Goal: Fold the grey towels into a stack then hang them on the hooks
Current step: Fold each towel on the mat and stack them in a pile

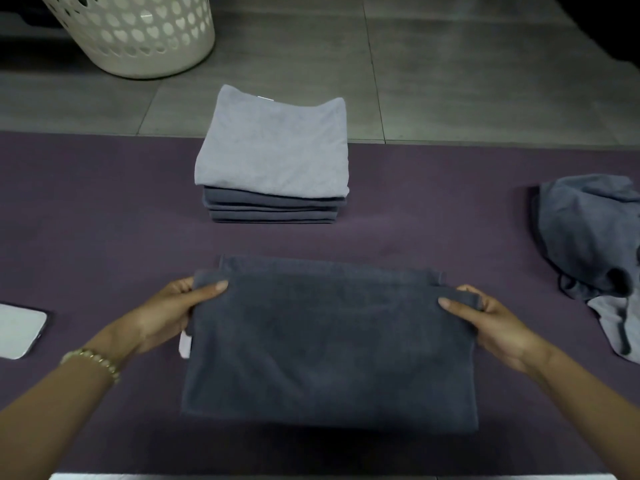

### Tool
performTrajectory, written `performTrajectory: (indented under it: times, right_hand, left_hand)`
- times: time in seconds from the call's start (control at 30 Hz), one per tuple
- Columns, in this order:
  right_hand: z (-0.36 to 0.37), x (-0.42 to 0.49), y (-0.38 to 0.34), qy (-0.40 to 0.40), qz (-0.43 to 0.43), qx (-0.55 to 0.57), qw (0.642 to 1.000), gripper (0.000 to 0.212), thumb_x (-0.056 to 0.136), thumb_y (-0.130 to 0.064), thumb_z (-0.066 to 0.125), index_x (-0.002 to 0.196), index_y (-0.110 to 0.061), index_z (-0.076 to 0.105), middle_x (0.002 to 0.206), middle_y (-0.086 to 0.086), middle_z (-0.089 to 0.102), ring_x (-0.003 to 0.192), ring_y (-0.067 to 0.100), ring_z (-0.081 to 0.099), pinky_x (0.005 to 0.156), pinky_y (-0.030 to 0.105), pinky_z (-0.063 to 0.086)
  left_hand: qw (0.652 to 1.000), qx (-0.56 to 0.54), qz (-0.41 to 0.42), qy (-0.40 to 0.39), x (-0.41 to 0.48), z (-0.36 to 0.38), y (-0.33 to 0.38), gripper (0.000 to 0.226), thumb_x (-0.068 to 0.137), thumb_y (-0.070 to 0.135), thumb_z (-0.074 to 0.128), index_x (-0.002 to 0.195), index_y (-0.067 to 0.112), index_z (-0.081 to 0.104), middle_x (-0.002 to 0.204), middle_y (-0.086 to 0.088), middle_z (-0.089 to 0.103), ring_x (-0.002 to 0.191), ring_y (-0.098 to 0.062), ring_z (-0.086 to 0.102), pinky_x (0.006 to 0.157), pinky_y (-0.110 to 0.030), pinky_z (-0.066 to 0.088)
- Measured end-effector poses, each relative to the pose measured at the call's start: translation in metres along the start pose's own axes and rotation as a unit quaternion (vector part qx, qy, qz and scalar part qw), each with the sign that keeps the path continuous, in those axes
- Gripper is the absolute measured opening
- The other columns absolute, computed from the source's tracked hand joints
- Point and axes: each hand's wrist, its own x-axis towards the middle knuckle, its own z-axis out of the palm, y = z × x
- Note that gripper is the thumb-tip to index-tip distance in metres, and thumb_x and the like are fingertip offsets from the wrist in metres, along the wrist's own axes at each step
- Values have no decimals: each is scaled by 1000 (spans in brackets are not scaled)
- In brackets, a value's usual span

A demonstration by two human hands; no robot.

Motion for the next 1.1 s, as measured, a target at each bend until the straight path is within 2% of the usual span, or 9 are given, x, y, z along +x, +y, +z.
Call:
performTrajectory:
  times: [0.1, 0.2, 0.33, 0.47, 0.57, 0.7, 0.83, 1.0, 1.1]
  right_hand:
    - [5, 35, 4, 142, -33, 26, 989, 7, 86, -16, 65, 92, -14, 61, 74, -7, 72, 69, 7, 65, 57, 17, 54]
    - [5, 67, 20, 239, -31, -30, 970, 11, 91, -14, 61, 80, -16, 63, 67, -5, 68, 52, -4, 58, 52, 11, 50]
    - [3, 83, 26, 296, -55, -62, 952, 19, 91, -12, 62, 72, -18, 61, 50, -15, 62, 48, -3, 55, 49, 8, 46]
    - [3, 84, 29, 324, -61, -101, 938, 6, 91, -10, 60, 86, -7, 61, 77, 6, 64, 61, 6, 58, 48, 4, 42]
    - [9, 82, 28, 352, -60, -101, 928, 14, 92, -13, 61, 78, -11, 58, 70, 0, 58, 70, 16, 54, 47, 2, 40]
    - [17, 62, 13, 322, 11, -164, 932, 33, 86, -30, 68, 64, -8, 55, 65, 5, 55, 70, 20, 51, 59, 19, 44]
    - [18, 14, 30, 217, 66, -222, 948, 35, 83, -31, 71, 100, 0, 70, 94, 7, 67, 92, 22, 62, 84, 31, 48]
    - [29, -38, 71, 191, 64, -217, 955, 28, 87, -30, 66, 103, -8, 68, 97, 4, 68, 92, 19, 63, 81, 25, 45]
    - [35, -44, 86, 235, 9, -224, 946, 24, 91, -23, 61, 102, -2, 68, 95, 7, 70, 90, 19, 63, 78, 24, 43]
  left_hand:
    - [988, 15, 14, 155, 28, 13, 3, 23, 83, 35, 67, 96, 15, 70, 98, -5, 72, 79, -17, 68, 65, -28, 57]
    - [962, 70, 32, 260, 51, 20, -3, 20, 92, 29, 61, 98, 11, 67, 81, -2, 63, 68, -13, 55, 55, -25, 48]
    - [956, 84, 39, 278, 64, 21, -3, 17, 94, 28, 58, 96, 13, 65, 70, 4, 57, 61, -9, 50, 52, -23, 43]
    - [955, 93, 53, 278, 69, 19, -3, 16, 95, 27, 56, 97, 13, 63, 72, 6, 56, 67, -11, 51, 53, -24, 45]
    - [950, 102, 64, 287, 69, 19, -5, 15, 96, 28, 55, 90, 16, 63, 75, 4, 57, 71, -13, 52, 50, -23, 46]
    - [959, 166, -5, 231, 59, 15, -6, 33, 86, 47, 62, 95, 15, 61, 93, 0, 63, 86, -17, 59, 66, -24, 47]
    - [957, 253, -44, 136, 25, 2, -25, 30, 81, 42, 70, 88, 13, 68, 84, 3, 70, 76, -9, 64, 65, -20, 48]
    - [954, 144, 35, 261, -18, 17, -89, 17, 90, 21, 63, 82, 8, 67, 75, -9, 69, 68, -16, 59, 50, -10, 44]
    - [936, 153, 82, 308, -23, 31, -108, 20, 94, 17, 56, 82, 4, 64, 72, -9, 69, 60, -4, 60, 51, -5, 41]
